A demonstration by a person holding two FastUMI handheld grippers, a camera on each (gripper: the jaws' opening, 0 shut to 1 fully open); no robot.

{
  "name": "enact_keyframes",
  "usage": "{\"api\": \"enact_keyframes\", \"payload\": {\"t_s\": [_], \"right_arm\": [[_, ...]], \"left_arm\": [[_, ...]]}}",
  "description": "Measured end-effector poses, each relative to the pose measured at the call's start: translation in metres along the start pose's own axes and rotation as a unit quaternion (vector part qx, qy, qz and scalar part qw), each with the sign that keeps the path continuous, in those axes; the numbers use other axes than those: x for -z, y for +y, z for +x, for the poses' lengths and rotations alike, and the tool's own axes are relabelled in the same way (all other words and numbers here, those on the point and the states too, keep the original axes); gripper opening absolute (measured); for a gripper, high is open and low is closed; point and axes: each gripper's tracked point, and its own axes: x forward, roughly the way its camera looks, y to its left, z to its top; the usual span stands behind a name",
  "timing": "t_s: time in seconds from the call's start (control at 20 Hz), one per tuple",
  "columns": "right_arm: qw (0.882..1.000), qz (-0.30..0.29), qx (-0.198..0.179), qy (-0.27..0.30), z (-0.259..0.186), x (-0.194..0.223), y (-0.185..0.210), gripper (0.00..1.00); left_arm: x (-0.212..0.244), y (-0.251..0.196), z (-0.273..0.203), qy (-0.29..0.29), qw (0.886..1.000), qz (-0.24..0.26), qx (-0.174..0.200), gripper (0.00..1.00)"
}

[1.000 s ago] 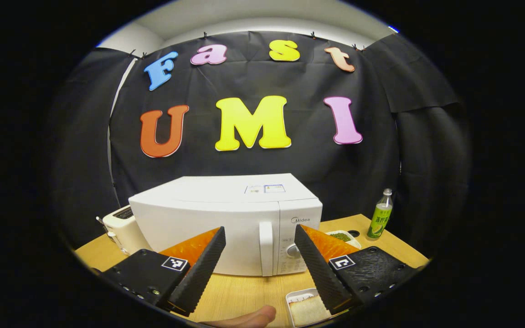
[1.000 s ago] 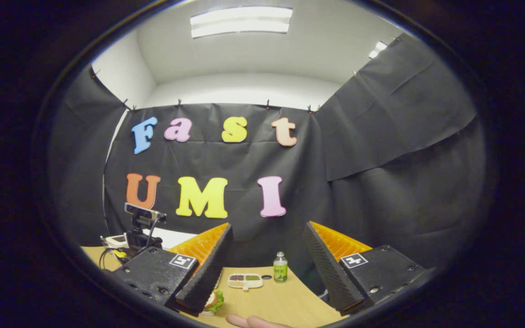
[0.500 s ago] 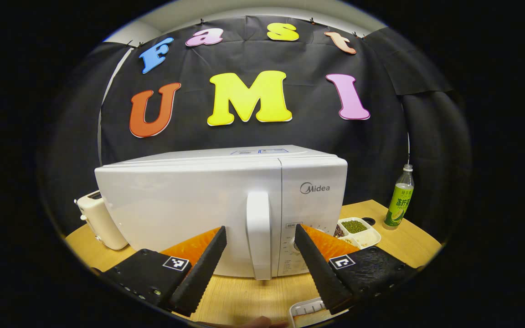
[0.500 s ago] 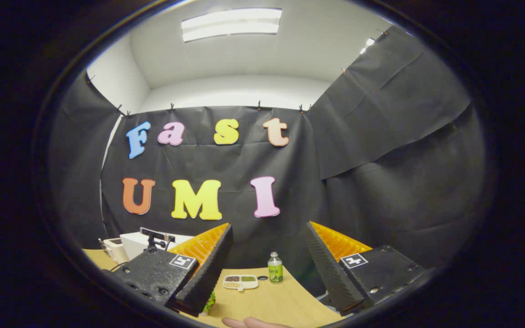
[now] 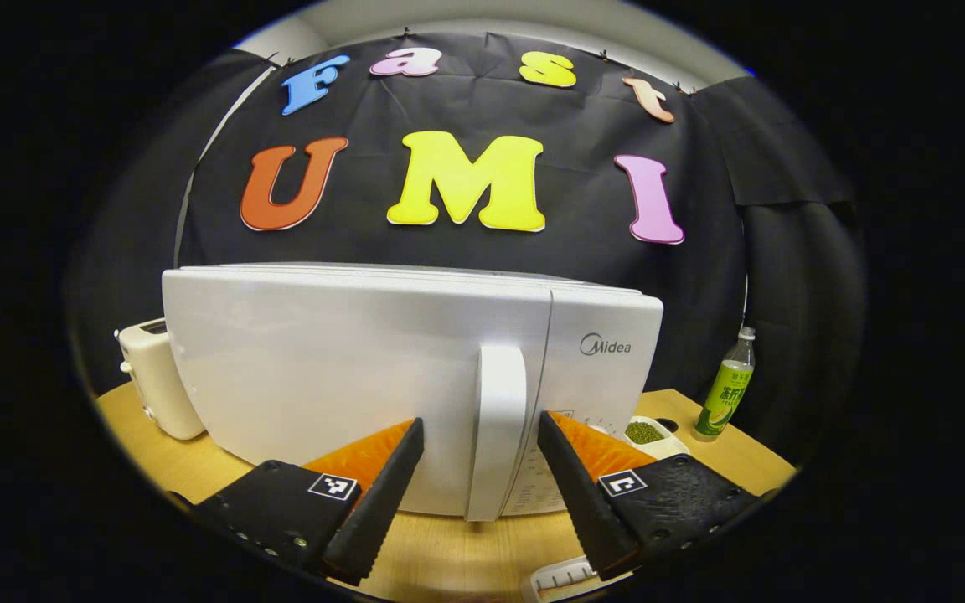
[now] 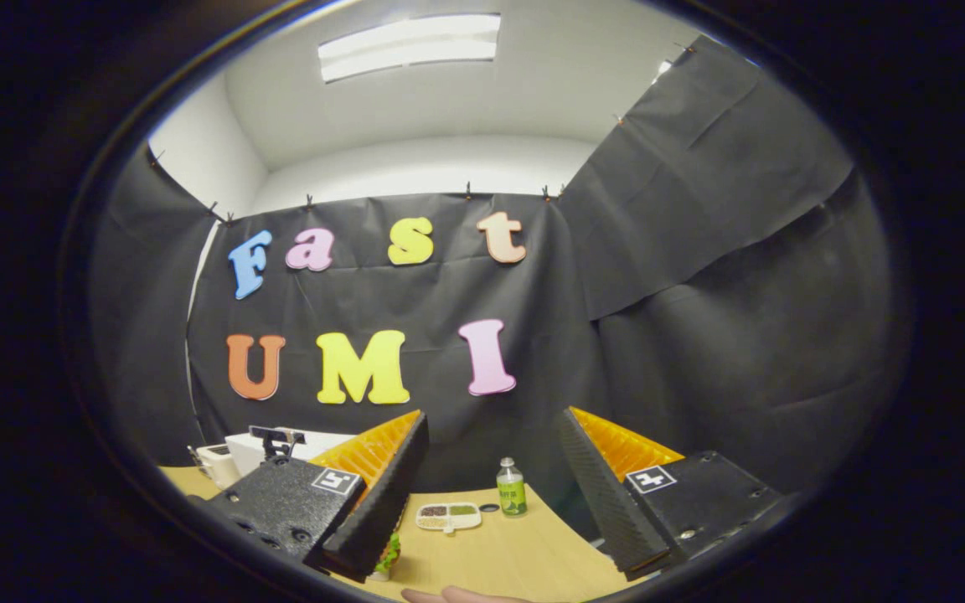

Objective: Open the microwave oven with the left hand, put the food in, and close the microwave oven.

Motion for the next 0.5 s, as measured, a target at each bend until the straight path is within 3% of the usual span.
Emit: {"api": "enact_keyframes", "payload": {"t_s": [0.15,0.25,0.3,0.35,0.4,0.45,0.5], "right_arm": [[1.0,-0.01,-0.004,-0.002,-0.006,-0.006,0.003,0.92],[1.0,-0.017,-0.006,-0.009,-0.012,-0.013,0.005,0.92],[1.0,-0.02,-0.008,-0.014,-0.017,-0.017,0.005,0.92],[1.0,-0.022,-0.009,-0.019,-0.022,-0.021,0.004,0.92],[0.999,-0.024,-0.01,-0.023,-0.025,-0.024,0.004,1.0],[0.999,-0.025,-0.011,-0.025,-0.028,-0.026,0.004,0.92],[0.999,-0.025,-0.011,-0.027,-0.029,-0.027,0.005,0.92]], "left_arm": [[-0.001,-0.001,-0.001,0.003,1.0,0.006,-0.001,0.87],[-0.002,0.004,-0.003,0.002,1.0,0.027,-0.007,0.77],[0.0,0.003,-0.001,0.003,1.0,0.026,-0.006,0.43],[0.001,-0.004,0.001,0.005,1.0,0.026,0.007,0.48],[0.001,-0.008,-0.001,0.009,0.999,0.03,0.011,0.28],[0.0,-0.008,0.0,0.013,0.999,0.037,0.013,0.24],[0.001,-0.006,0.0,0.018,0.999,0.038,0.017,0.17]]}}
